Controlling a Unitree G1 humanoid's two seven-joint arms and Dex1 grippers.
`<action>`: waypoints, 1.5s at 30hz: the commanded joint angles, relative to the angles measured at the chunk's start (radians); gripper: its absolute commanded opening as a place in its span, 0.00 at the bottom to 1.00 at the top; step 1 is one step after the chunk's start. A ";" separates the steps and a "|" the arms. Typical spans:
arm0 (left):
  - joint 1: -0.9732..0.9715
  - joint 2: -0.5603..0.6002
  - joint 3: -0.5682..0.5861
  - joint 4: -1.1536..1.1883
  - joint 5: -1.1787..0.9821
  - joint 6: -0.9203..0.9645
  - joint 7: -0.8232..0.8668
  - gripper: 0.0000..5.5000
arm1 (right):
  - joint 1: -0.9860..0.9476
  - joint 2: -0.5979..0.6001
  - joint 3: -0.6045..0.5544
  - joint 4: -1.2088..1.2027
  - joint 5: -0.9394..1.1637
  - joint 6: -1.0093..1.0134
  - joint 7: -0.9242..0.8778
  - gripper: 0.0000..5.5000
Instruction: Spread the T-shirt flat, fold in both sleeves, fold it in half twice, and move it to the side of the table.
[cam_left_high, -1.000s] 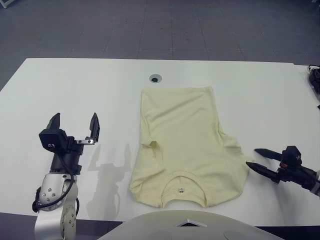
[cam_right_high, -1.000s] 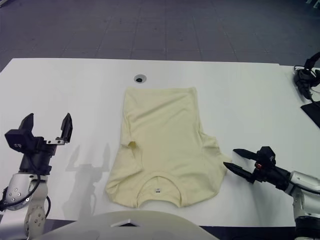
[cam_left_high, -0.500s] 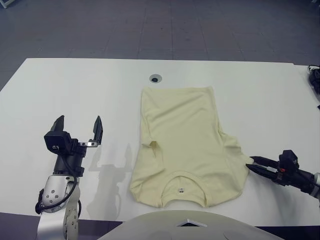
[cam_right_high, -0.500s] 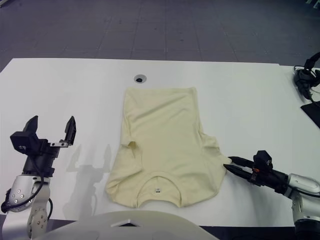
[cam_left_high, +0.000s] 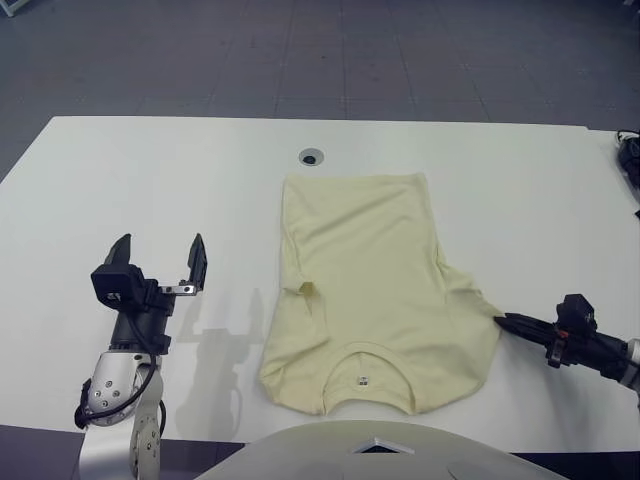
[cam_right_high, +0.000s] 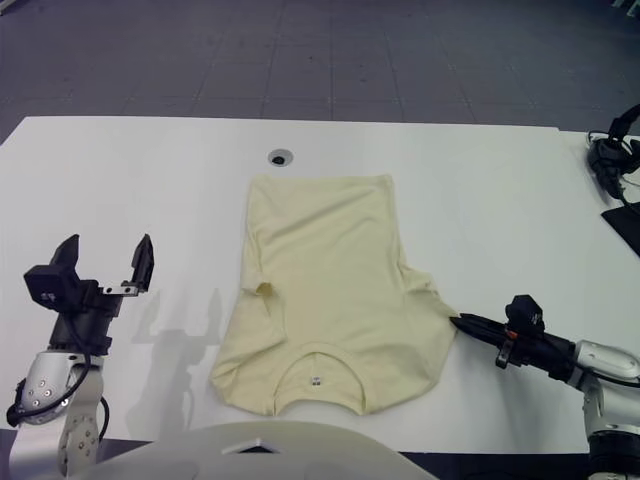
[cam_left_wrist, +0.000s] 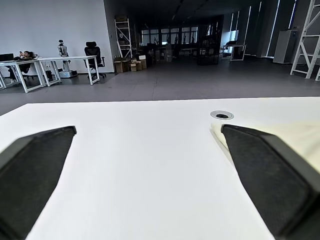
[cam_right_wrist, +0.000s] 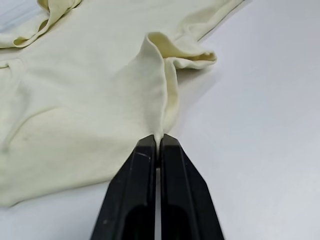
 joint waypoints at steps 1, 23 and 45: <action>-0.008 -0.005 -0.011 0.010 0.016 -0.001 -0.006 0.98 | 0.002 -0.003 -0.012 -0.060 0.042 0.029 0.017 0.00; -0.001 -0.010 -0.033 0.035 0.038 -0.029 -0.028 0.98 | 0.055 0.084 0.170 -0.430 0.057 0.030 -0.013 0.00; 0.027 0.011 -0.076 0.030 0.064 -0.043 -0.079 0.98 | 0.064 0.099 0.227 -0.526 0.150 0.126 -0.037 0.43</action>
